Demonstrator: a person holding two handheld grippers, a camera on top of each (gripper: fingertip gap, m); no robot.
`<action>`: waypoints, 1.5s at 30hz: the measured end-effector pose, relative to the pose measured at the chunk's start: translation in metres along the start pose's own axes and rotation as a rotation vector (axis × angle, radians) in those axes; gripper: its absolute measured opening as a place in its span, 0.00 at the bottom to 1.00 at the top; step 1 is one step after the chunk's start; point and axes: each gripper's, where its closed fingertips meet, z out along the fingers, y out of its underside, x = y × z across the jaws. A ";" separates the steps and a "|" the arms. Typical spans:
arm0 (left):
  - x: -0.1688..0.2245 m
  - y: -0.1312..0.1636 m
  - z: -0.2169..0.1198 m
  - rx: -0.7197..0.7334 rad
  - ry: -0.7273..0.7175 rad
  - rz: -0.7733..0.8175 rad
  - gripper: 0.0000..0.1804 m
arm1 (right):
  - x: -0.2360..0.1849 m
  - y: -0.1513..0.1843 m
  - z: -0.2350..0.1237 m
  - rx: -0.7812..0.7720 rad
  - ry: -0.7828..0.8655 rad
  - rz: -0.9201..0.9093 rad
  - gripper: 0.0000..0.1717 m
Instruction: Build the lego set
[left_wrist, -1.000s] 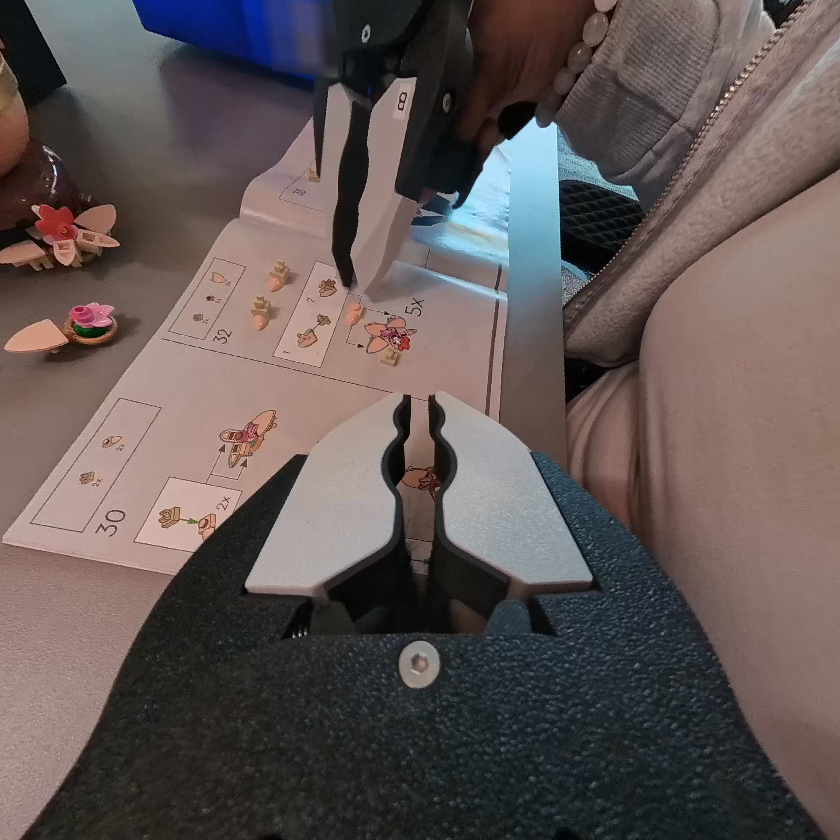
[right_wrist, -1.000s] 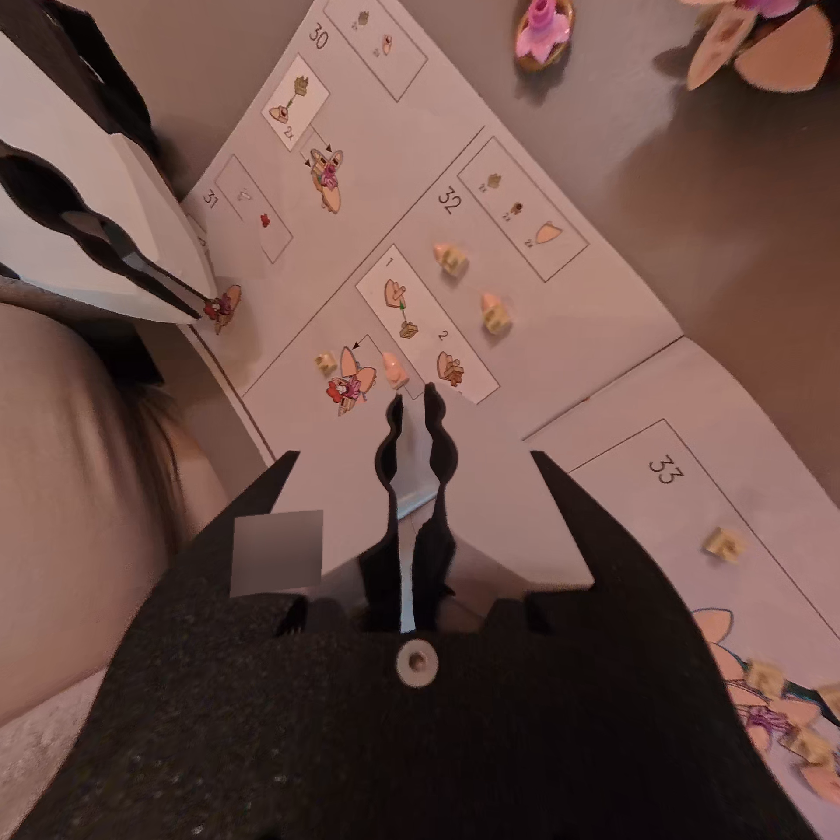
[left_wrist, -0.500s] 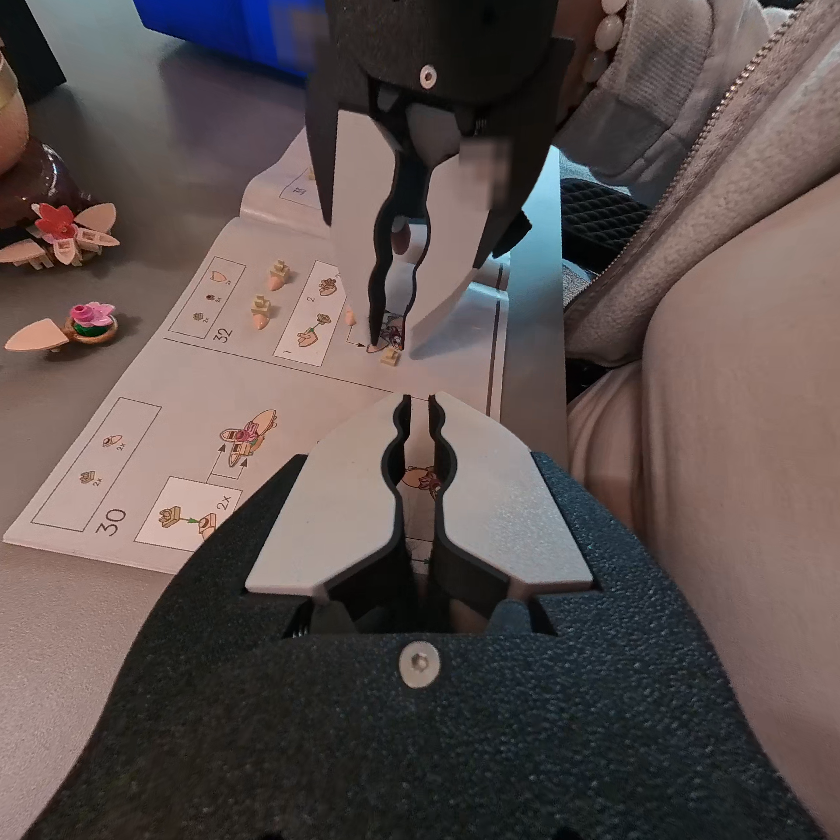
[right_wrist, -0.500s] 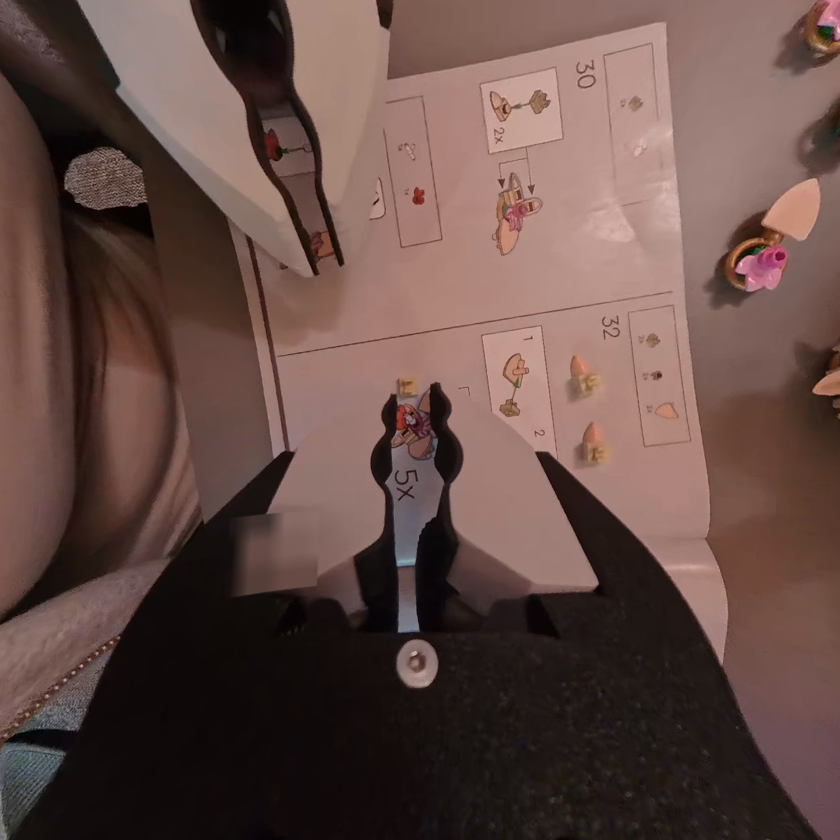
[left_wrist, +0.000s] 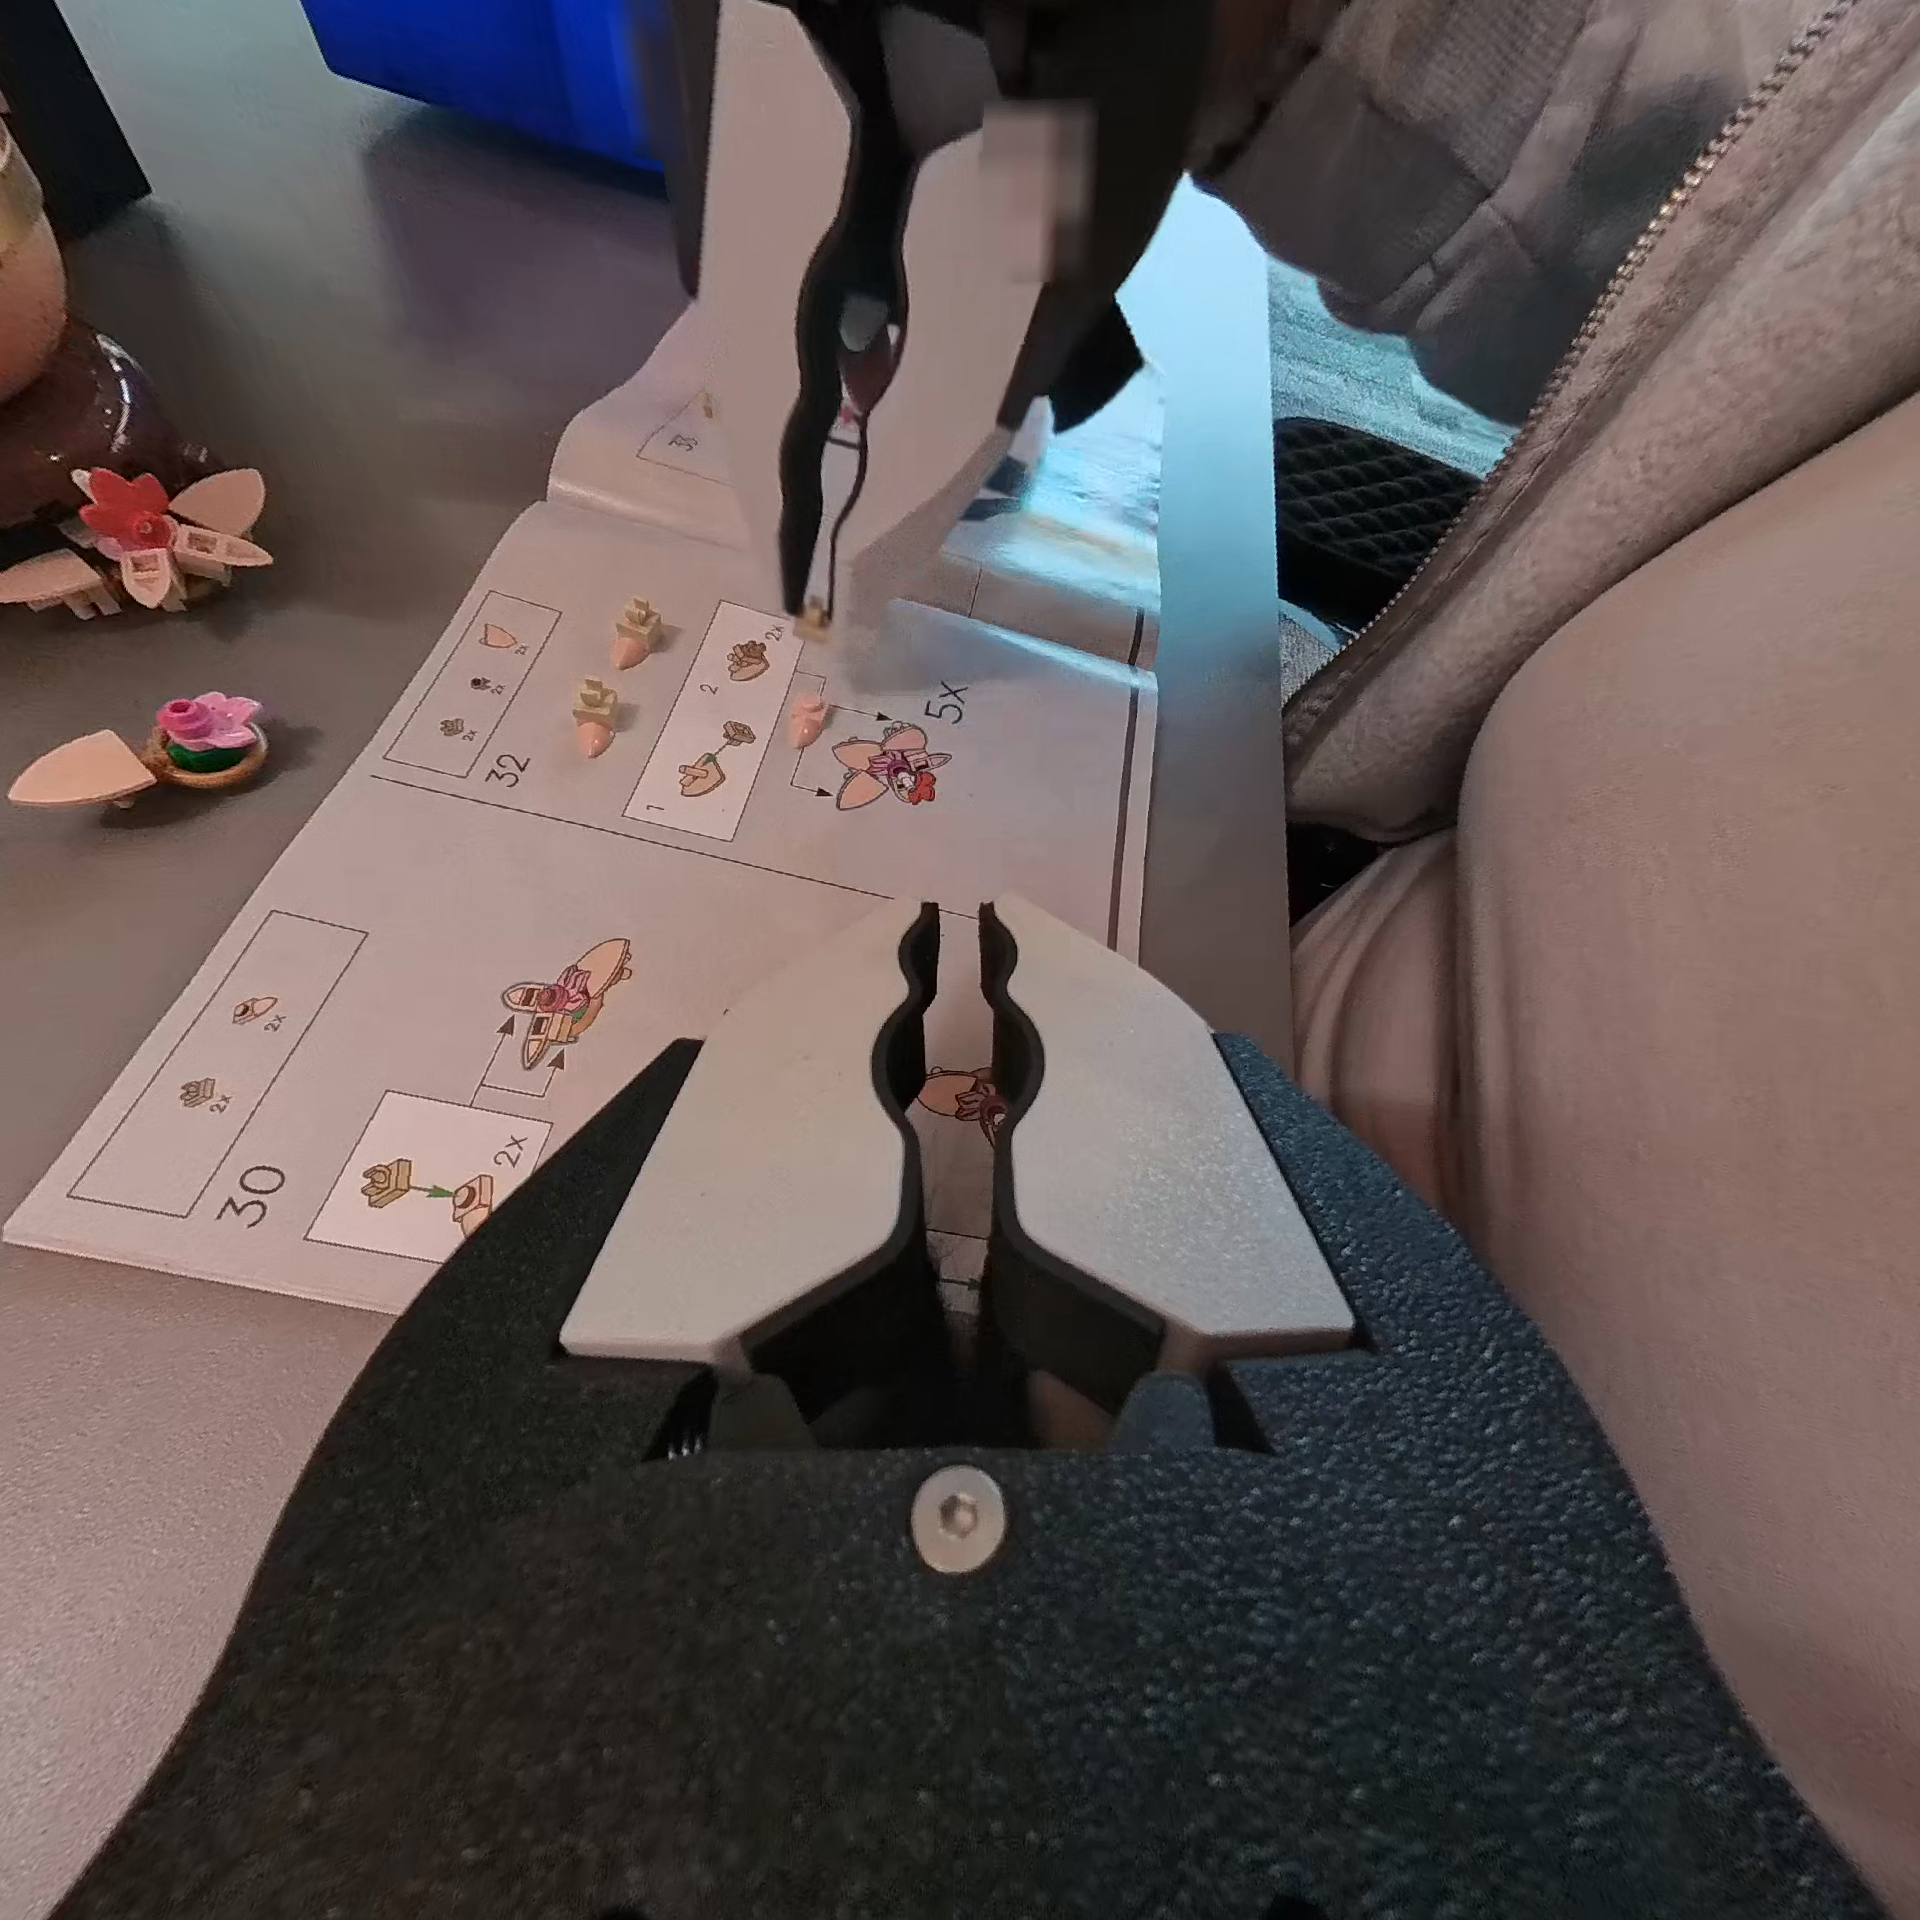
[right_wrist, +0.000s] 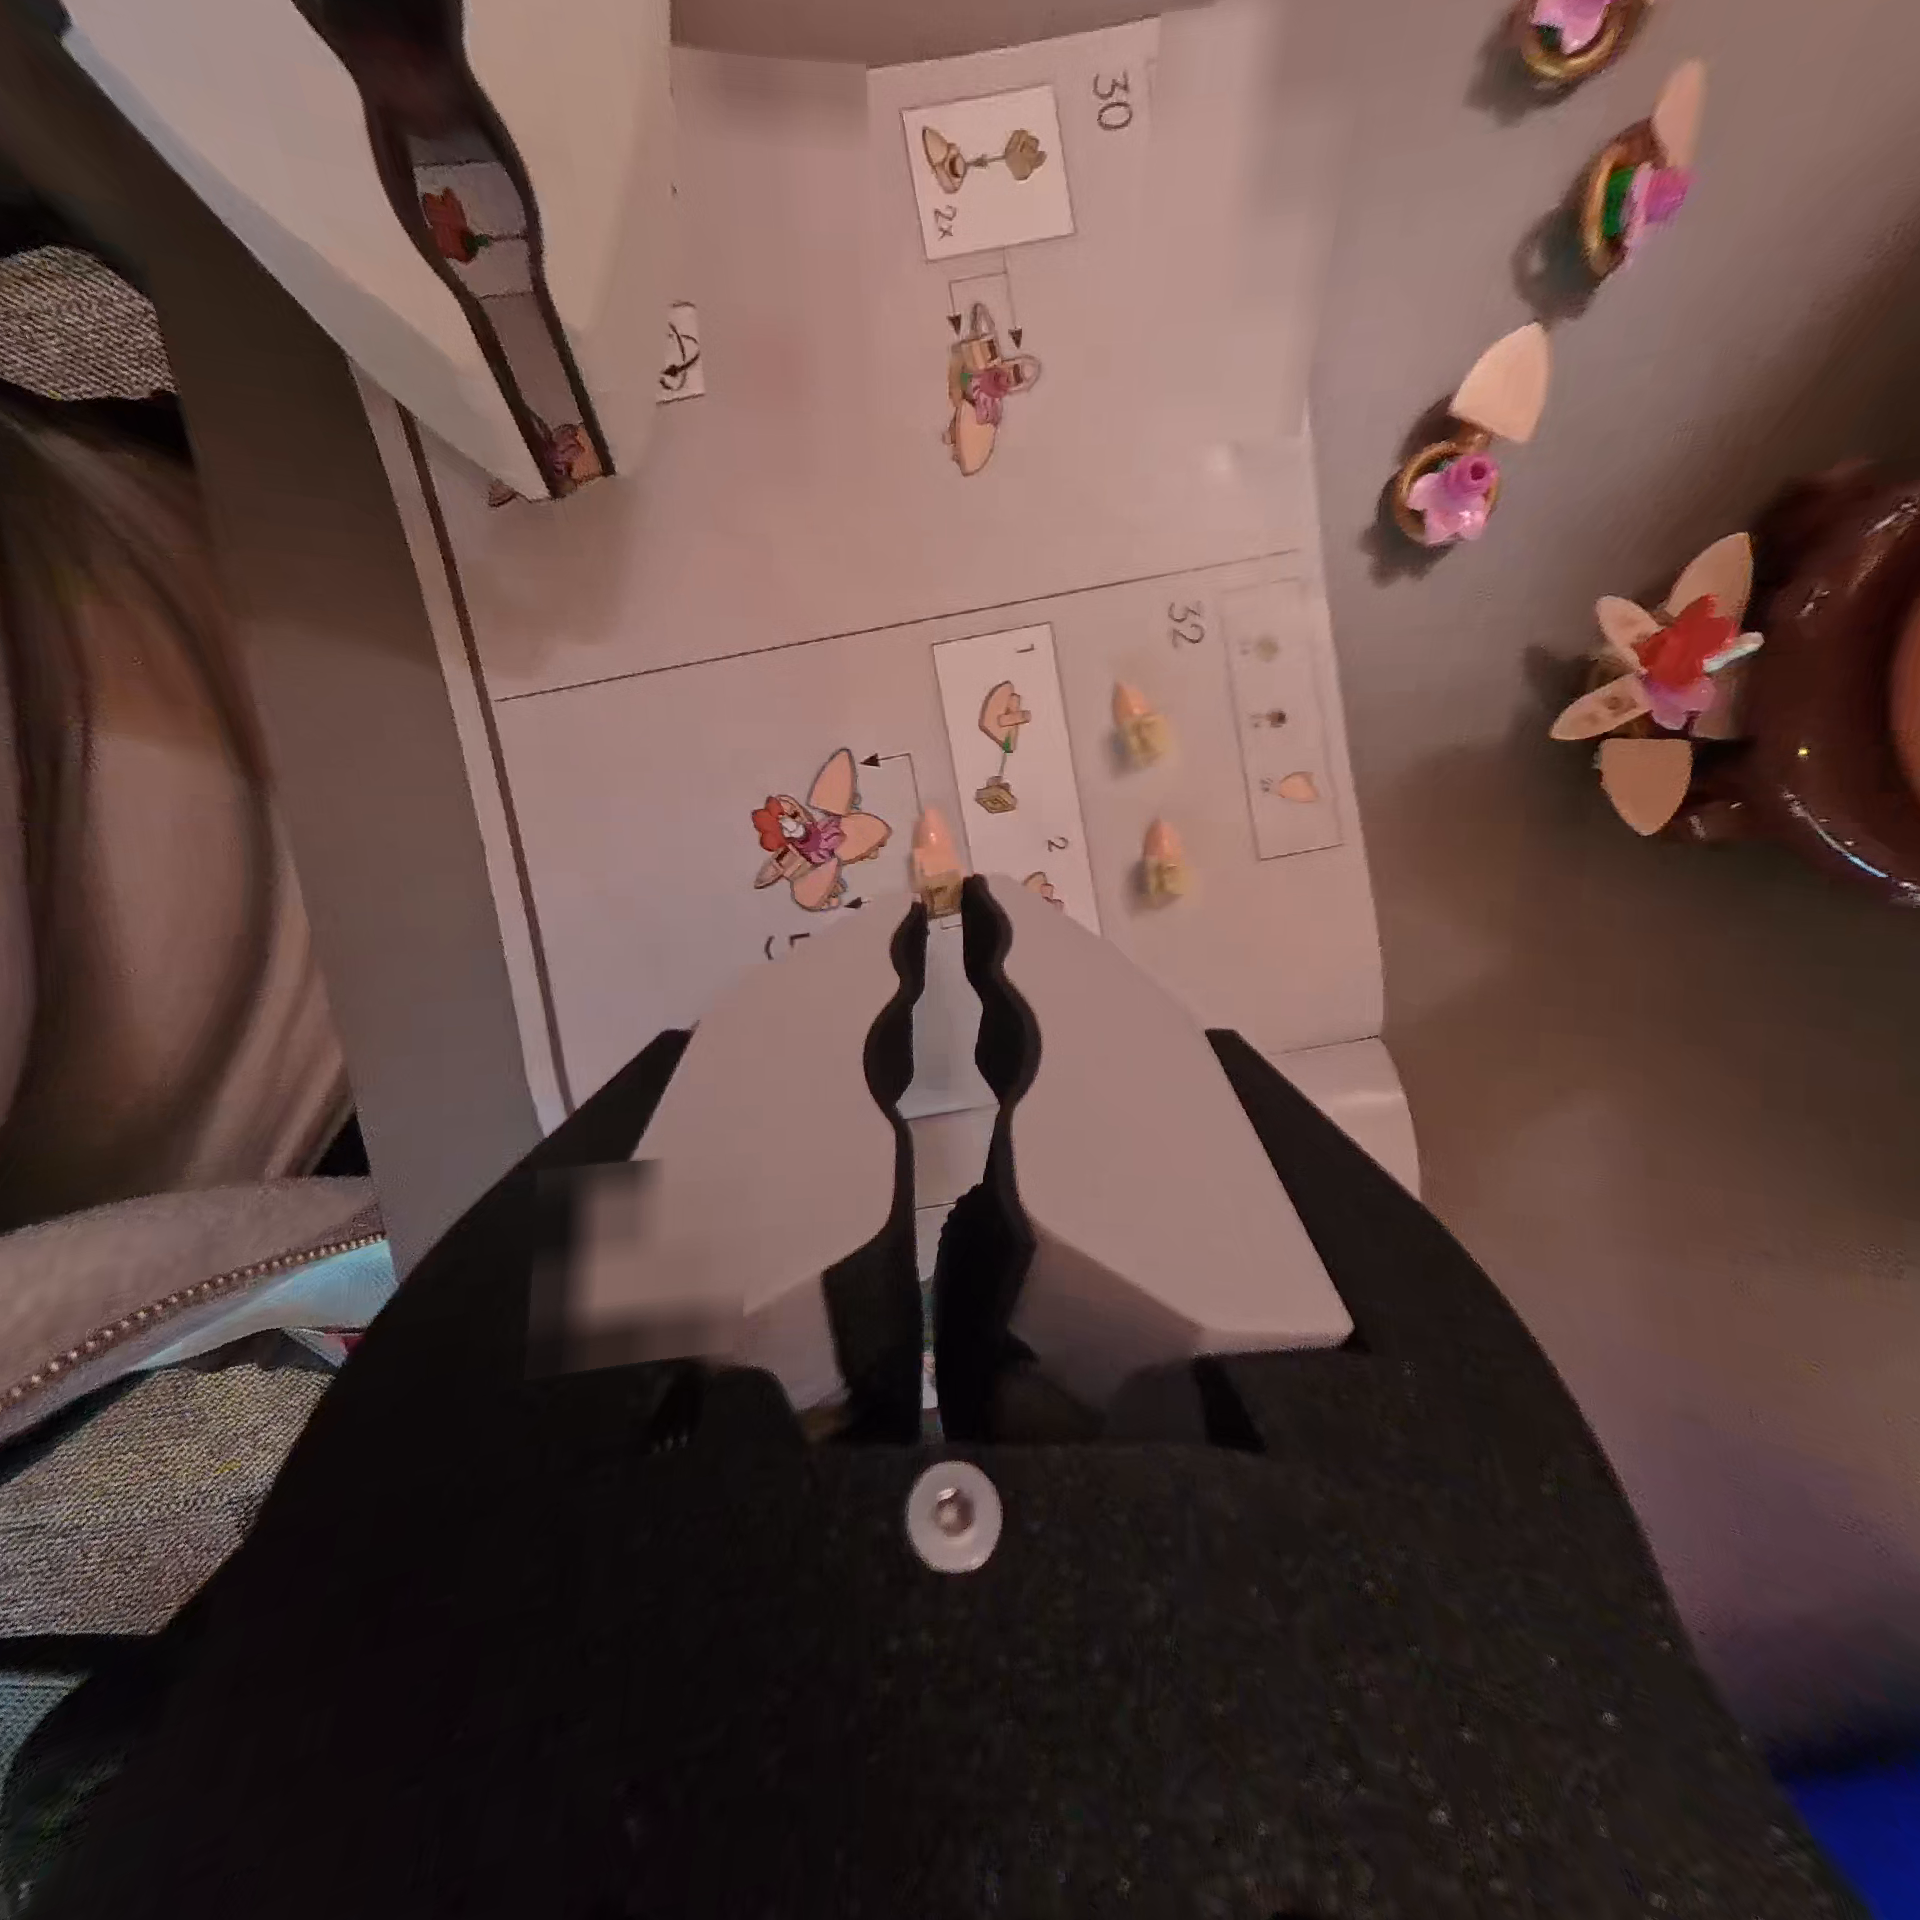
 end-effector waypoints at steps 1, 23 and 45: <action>0.000 0.000 0.000 0.001 0.000 -0.001 0.04 | 0.002 0.000 0.000 0.008 -0.007 -0.006 0.03; 0.000 -0.001 -0.001 0.009 0.005 -0.013 0.04 | -0.003 0.004 0.017 -0.085 -0.039 0.125 0.03; 0.000 -0.001 -0.001 0.010 0.013 -0.020 0.04 | -0.004 0.006 0.019 -0.256 -0.030 0.144 0.03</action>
